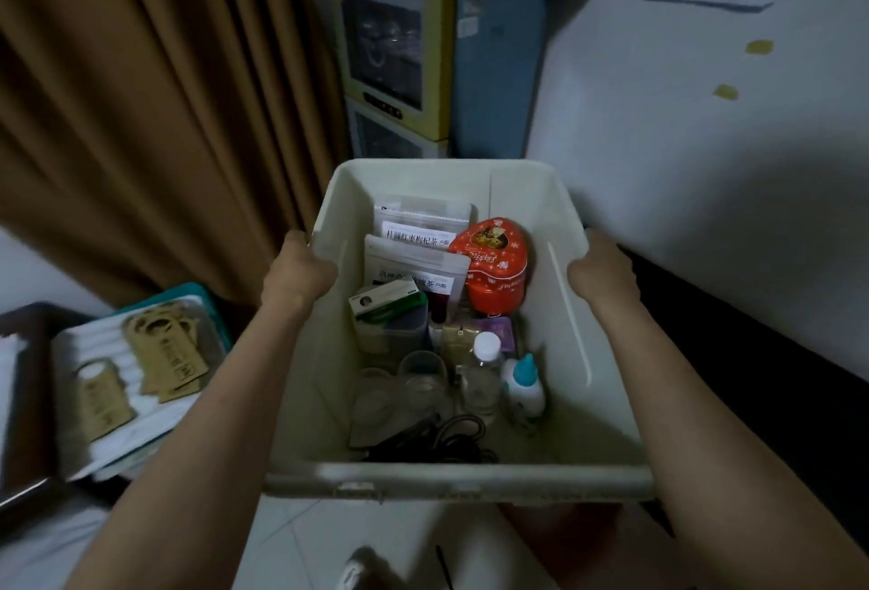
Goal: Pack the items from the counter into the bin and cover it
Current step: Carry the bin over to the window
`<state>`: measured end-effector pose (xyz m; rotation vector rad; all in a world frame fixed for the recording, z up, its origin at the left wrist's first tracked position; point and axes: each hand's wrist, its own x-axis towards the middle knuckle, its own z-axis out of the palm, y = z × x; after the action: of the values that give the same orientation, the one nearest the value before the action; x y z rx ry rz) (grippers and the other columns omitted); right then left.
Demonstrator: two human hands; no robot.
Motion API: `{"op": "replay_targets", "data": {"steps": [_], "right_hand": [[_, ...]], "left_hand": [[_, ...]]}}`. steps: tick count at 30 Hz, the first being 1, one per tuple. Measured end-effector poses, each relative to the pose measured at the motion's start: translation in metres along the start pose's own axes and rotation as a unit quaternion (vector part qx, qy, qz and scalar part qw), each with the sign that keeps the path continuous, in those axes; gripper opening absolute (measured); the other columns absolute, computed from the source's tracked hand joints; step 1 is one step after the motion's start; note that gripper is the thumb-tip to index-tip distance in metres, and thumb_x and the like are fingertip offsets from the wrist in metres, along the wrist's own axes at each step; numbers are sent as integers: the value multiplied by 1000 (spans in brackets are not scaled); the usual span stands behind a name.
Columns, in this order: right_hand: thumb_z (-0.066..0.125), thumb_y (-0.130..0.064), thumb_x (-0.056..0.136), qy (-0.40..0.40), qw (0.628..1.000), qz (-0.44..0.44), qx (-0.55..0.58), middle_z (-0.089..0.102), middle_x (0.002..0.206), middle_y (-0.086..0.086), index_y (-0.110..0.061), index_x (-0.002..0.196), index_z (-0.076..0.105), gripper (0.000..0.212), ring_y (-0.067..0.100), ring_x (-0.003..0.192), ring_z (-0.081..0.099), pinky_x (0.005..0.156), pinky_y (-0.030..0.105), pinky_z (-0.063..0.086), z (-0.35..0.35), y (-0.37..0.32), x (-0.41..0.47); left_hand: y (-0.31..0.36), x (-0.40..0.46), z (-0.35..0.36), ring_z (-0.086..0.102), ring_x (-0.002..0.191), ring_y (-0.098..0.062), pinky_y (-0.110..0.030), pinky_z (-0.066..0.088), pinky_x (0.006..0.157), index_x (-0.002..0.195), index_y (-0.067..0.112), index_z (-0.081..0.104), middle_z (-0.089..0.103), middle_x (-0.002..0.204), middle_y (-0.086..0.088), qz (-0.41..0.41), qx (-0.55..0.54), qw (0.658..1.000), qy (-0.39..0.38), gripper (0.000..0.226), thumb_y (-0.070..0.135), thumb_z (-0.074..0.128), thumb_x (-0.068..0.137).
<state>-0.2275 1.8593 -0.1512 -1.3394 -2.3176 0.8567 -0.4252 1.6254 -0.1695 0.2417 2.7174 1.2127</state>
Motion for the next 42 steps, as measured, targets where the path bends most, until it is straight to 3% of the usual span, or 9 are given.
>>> {"op": "replay_targets", "data": {"steps": [6, 12, 18, 22, 25, 29, 33, 38, 42], "right_hand": [[42, -15, 89, -70, 995, -70, 2, 59, 113, 11, -17, 116, 53, 29, 31, 99, 58, 85, 40, 50, 52, -63, -13], [44, -20, 93, -126, 982, -139, -27, 56, 125, 14, -19, 127, 49, 35, 36, 112, 55, 96, 43, 47, 131, -149, -59], [45, -17, 93, -184, 961, -202, -32, 56, 129, 13, -19, 130, 49, 38, 36, 115, 55, 95, 42, 48, 236, -246, -139], [46, -16, 92, -224, 950, -217, -20, 56, 130, 12, -19, 130, 50, 38, 36, 116, 54, 97, 42, 48, 311, -304, -204], [46, -14, 92, -251, 944, -214, 5, 55, 131, 12, -19, 131, 49, 39, 35, 117, 53, 97, 40, 47, 360, -339, -253], [49, -14, 89, -265, 939, -215, 31, 58, 126, 10, -18, 127, 51, 38, 34, 113, 56, 94, 38, 48, 403, -376, -302], [49, -13, 88, -279, 936, -212, 40, 53, 132, 12, -18, 133, 45, 46, 35, 118, 53, 99, 47, 47, 440, -416, -327], [44, -3, 92, -304, 929, -203, 58, 51, 132, 13, -14, 136, 41, 45, 33, 119, 52, 93, 38, 46, 480, -452, -331], [45, -2, 90, -311, 927, -200, 67, 53, 130, 15, -12, 133, 43, 44, 35, 117, 52, 91, 38, 46, 517, -481, -320]], "left_hand": [[-57, -9, -63, 52, 110, -41, -47, 48, 91, 129, 6, 39, 52, 123, -21, -64, -13, 995, 79, 48, 9, 56, 84], [-145, -28, -146, 55, 106, -39, -48, 50, 90, 128, 10, 41, 56, 118, -17, -151, -10, 977, 150, 49, 9, 57, 81], [-254, -38, -251, 57, 96, -38, -47, 53, 82, 123, 7, 39, 57, 105, -17, -248, -19, 945, 214, 45, 9, 56, 81], [-323, -43, -321, 55, 97, -39, -50, 51, 86, 119, 7, 35, 52, 100, -15, -302, -6, 922, 243, 41, 12, 55, 83], [-368, -45, -370, 56, 97, -38, -51, 52, 85, 124, 9, 31, 53, 104, -15, -333, 3, 907, 258, 46, 13, 55, 84], [-411, -44, -422, 57, 97, -36, -51, 53, 84, 130, 10, 29, 54, 110, -16, -348, -5, 891, 291, 52, 11, 54, 84], [-442, -33, -456, 57, 88, -30, -45, 54, 77, 125, 12, 33, 53, 101, -12, -347, -31, 883, 315, 44, 8, 53, 85], [-477, -5, -476, 58, 88, -28, -44, 54, 76, 122, 14, 36, 50, 98, -10, -355, -72, 877, 316, 43, 2, 53, 85], [-502, 35, -486, 56, 87, -26, -38, 51, 64, 119, 14, 38, 50, 100, -11, -351, -82, 881, 307, 38, 3, 53, 86]]}}
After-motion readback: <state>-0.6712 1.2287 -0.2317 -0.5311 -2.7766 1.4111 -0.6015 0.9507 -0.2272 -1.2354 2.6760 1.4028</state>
